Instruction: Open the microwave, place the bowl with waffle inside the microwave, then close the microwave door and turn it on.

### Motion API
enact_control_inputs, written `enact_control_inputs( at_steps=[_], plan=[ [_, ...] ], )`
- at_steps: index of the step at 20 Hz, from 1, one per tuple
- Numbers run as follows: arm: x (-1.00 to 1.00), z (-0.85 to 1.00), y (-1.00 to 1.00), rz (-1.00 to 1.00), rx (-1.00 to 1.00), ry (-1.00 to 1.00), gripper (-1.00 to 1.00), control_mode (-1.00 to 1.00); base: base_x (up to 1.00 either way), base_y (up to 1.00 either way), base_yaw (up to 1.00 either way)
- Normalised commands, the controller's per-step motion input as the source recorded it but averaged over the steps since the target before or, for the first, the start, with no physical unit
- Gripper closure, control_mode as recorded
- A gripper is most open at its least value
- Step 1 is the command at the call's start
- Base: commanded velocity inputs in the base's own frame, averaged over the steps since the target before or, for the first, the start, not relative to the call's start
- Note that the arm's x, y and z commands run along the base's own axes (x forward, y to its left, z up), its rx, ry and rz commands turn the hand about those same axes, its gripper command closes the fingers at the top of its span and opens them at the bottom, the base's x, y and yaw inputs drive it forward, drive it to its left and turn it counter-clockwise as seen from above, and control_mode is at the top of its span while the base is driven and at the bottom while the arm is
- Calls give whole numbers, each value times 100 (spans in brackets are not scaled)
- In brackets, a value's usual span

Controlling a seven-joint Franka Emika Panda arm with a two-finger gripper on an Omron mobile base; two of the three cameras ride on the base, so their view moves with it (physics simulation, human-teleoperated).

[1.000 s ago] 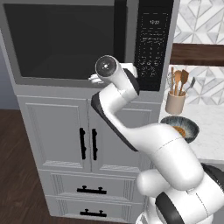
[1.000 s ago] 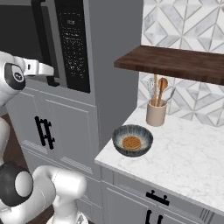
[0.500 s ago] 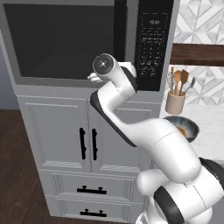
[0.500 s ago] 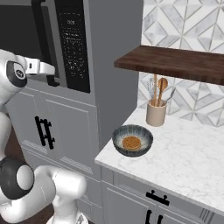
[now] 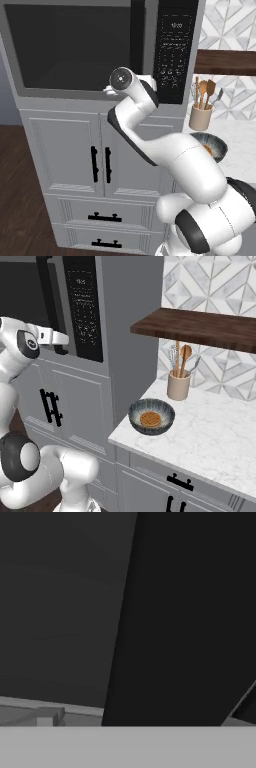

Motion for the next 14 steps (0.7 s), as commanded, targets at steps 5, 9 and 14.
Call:
enact_control_inputs(
  at_steps=[5,9,14],
  plan=[
    [100,-64,15,6,1,0,100,-100,0,0,0],
    [94,-59,64,23,12,-4,100,-100,0,0,0],
    [81,-35,93,30,9,5,100,-100,0,0,0]
  ],
)
